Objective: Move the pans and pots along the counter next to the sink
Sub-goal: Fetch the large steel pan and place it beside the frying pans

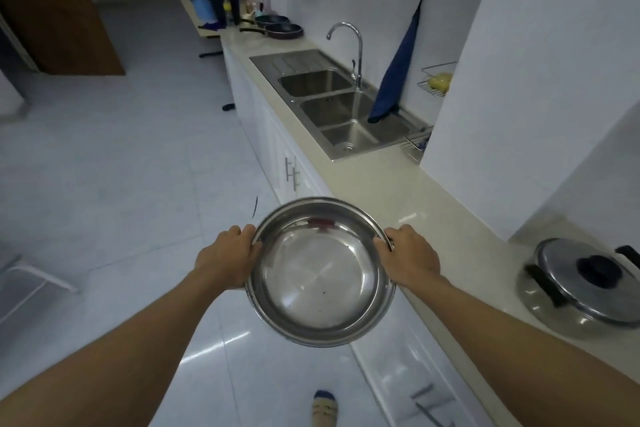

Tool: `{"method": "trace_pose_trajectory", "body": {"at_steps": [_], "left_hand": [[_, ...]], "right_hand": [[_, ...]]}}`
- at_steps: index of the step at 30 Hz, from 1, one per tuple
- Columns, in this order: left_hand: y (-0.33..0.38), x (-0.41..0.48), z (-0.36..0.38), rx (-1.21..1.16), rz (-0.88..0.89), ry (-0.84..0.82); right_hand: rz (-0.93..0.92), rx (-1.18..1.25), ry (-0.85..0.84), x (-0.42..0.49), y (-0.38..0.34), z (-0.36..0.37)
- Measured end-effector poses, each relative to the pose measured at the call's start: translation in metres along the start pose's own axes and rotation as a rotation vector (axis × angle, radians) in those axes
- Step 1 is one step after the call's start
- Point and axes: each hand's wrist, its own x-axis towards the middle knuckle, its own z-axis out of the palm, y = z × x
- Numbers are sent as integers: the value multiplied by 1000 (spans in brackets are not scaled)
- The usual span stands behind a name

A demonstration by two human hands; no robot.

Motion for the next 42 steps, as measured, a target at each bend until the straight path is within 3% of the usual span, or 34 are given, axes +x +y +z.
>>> {"method": "trace_pose_trajectory", "body": {"at_steps": [17,33,42], "left_hand": [[-102,199,-69,-25,-201,8],[-249,428,-186,67,-54,7],[-305,561,-210,66,-23,-28]], "right_hand": [[-172,-5,-87,261,-127,53],[-70,40,-28,447,-289,99],[-46,39,-28,570,-343,133]]}}
